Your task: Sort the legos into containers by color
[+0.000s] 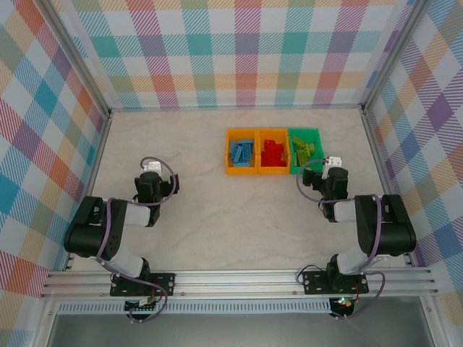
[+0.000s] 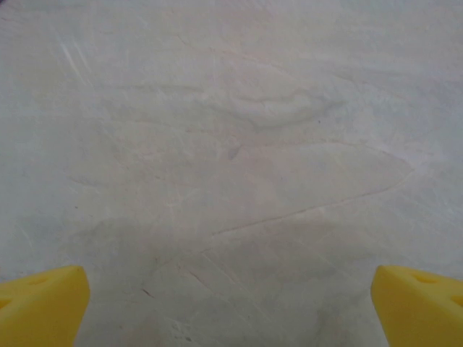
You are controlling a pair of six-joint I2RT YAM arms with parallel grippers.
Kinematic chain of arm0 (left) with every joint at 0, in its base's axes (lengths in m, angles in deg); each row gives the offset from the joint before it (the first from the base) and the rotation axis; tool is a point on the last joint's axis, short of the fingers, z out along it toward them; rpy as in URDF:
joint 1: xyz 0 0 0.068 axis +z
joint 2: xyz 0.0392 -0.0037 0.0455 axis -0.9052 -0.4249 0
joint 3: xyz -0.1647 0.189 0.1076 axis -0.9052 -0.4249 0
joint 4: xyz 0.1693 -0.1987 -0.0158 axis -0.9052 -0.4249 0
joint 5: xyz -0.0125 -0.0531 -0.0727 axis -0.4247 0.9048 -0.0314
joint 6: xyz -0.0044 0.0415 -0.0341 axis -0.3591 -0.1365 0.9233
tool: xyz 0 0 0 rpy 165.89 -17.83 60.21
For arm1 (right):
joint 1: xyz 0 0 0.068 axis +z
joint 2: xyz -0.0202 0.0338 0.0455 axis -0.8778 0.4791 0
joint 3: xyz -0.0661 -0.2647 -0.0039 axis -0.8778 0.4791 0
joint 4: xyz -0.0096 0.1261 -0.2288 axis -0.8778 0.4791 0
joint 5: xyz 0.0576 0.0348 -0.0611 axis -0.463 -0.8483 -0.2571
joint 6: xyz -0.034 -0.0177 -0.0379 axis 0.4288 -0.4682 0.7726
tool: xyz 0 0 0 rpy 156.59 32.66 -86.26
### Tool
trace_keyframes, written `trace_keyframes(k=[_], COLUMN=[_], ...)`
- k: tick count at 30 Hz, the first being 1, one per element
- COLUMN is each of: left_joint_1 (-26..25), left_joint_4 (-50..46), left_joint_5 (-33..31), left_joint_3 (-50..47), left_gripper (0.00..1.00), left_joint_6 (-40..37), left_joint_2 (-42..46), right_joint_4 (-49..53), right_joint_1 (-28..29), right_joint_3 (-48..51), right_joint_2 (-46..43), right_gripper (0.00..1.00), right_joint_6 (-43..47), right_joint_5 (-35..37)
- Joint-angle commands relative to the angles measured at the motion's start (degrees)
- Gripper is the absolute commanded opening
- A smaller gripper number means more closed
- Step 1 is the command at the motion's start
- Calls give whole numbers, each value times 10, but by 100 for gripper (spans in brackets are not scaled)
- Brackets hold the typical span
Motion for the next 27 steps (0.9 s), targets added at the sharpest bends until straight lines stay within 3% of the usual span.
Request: trace_keyframes(k=[1, 4, 7, 27], left_joint_1=[13, 15, 15, 15], left_joint_4=[39, 34, 34, 35], left_joint_5=[24, 26, 26, 26], left_joint_3=[17, 18, 18, 18], left_gripper=[100, 100, 100, 100], left_joint_6=[10, 11, 11, 11], left_joint_2=[1, 2, 2, 2], right_joint_4=[-63, -65, -51, -47], right_joint_1=[-2, -2, -11, -14], right_joint_3=[1, 0, -7, -9], right_joint_2=[-2, 0, -1, -1], right_gripper=[100, 100, 100, 100], right_joint_6=[-1, 2, 22, 20], right_joint_5=[-26, -28, -111, -113])
